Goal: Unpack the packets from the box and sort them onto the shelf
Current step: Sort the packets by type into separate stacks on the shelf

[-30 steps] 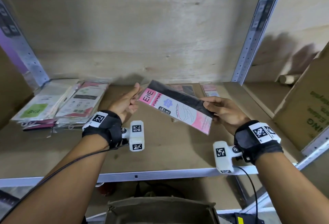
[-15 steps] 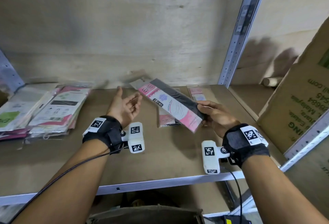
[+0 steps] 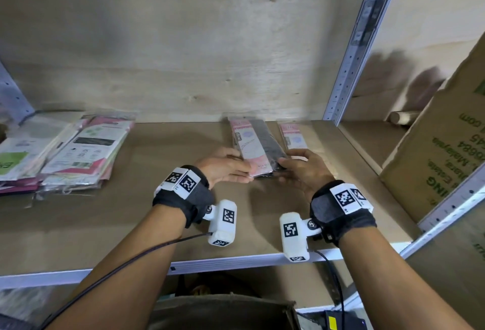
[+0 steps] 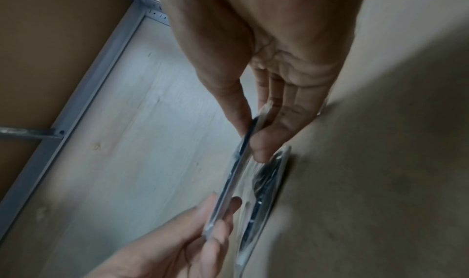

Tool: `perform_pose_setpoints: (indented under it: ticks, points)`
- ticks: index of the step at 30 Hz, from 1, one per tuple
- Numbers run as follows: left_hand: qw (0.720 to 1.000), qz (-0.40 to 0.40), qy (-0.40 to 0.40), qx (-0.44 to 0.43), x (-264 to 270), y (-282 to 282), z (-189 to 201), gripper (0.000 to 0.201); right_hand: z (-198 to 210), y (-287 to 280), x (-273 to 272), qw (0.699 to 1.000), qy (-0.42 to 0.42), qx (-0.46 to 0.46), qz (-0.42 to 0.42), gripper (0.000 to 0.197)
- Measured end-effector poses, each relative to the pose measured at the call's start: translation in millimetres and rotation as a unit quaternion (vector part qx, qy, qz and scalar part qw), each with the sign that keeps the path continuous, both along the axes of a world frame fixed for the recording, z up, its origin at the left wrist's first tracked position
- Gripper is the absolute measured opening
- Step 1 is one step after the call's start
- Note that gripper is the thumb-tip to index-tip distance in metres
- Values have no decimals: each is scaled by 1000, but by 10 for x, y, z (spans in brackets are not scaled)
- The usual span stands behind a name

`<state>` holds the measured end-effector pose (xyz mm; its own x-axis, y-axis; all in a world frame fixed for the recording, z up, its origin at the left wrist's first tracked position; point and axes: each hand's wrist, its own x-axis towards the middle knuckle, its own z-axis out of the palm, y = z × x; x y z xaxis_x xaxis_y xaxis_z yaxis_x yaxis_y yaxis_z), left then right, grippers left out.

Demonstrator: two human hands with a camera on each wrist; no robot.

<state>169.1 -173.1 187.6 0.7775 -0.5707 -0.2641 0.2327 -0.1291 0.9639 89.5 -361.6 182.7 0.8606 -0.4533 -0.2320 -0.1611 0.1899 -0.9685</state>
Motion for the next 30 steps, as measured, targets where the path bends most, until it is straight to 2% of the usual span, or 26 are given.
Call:
perform_pose_setpoints:
  ticks: [2,6,10,17,25,30]
  points:
    - [1000,20,-17,12,9,22,6,21,-27,2,55,999,18,-44,3,33]
    - [997,68,-23,29,52,34,-21,48,-84,-20,157,983,62,-171,23,38]
    - [994,86,-41,49,143,47,-97,57,-84,-5,202,970,77,-227,47,40]
    - [993,81,-43,74,240,38,-192,58,-70,12,184,960,93,-255,70,32]
    - [993,71,-38,84,219,51,-177,59,-49,28,166,953,109,-271,81,40]
    - [994,73,-34,79,187,57,-149,60,-27,22,149,953,110,-269,83,31]
